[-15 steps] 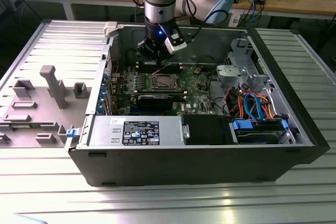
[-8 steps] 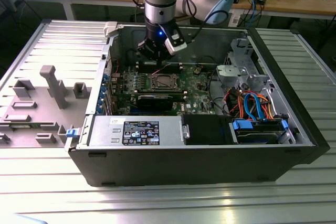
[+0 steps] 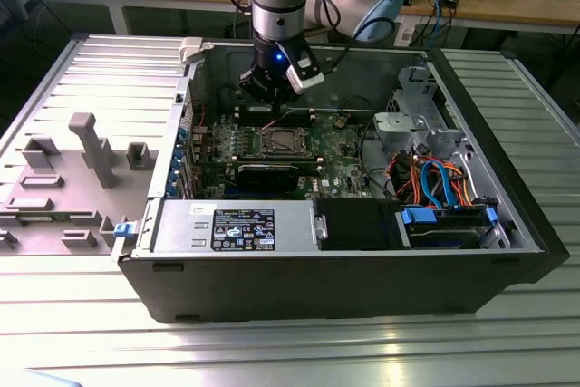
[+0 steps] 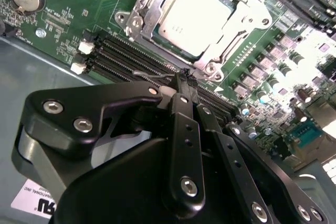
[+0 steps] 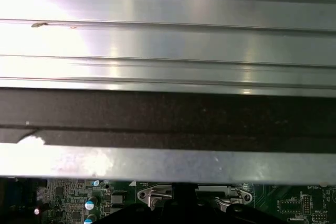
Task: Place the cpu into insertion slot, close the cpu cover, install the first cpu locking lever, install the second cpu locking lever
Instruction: 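Install the first cpu locking lever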
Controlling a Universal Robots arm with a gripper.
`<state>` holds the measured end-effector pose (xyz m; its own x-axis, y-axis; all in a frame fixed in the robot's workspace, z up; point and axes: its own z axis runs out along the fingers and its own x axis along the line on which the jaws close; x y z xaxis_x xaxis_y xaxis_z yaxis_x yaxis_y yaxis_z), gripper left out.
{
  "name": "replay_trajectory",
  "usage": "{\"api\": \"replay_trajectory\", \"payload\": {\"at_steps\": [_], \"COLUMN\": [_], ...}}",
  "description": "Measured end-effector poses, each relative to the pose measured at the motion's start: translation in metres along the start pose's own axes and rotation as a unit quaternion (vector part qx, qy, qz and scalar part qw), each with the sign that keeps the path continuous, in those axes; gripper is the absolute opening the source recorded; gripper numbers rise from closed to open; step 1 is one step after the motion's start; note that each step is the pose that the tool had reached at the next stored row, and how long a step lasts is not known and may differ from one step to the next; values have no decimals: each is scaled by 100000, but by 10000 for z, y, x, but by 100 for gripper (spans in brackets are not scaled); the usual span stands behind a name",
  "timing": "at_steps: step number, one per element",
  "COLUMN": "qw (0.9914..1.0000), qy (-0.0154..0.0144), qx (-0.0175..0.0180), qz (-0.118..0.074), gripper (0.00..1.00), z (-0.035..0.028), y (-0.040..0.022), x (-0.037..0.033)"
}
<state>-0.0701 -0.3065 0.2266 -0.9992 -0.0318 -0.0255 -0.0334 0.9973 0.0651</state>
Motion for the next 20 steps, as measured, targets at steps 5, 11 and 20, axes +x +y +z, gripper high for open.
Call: {"api": "replay_trajectory", "payload": {"at_steps": [5,11,20], "qw": [100000,100000,99999], "qy": [6,3,9], "qx": [71,164,371], "qz": [-3,-2,-5], "gripper": [11,11,11], "z": [2,8,26], "y": [1,1,4], "x": [-41,-107,-187]}}
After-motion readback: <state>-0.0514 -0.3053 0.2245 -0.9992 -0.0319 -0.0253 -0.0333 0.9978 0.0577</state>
